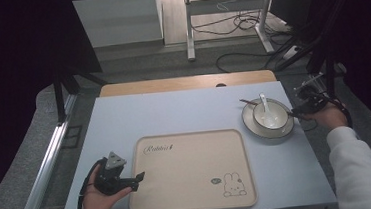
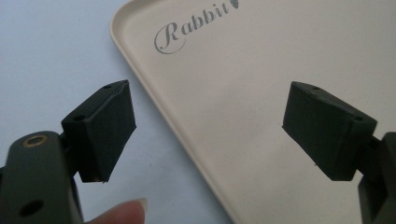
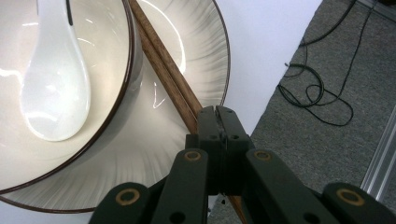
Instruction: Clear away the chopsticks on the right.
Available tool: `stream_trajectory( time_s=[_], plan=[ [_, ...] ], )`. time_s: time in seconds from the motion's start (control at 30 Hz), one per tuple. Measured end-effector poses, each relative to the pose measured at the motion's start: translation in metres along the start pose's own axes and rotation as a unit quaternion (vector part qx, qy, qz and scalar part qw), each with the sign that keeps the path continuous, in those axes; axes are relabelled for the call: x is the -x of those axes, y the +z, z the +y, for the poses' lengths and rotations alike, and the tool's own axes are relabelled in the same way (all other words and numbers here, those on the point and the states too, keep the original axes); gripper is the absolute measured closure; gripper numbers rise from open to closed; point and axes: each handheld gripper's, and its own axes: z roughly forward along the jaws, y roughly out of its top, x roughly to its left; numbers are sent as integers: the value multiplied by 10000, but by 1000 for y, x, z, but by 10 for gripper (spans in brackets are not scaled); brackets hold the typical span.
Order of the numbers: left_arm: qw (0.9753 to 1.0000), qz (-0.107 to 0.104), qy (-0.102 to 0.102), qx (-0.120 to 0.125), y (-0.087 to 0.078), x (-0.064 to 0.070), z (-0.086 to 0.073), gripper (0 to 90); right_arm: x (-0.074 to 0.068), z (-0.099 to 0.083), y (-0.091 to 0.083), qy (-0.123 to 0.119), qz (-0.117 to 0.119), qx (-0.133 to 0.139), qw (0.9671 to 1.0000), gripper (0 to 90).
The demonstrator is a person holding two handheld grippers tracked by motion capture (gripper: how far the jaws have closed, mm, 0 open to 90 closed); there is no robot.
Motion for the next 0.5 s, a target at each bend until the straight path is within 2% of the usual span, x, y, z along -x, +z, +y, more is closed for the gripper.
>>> stream_trajectory(
  time_s=[0.5],
  plan=[
    [10000, 5, 13, -12, 0, 0, 0, 170, -1, 0, 1, -52, 14, -8, 10000, 888]
  ],
)
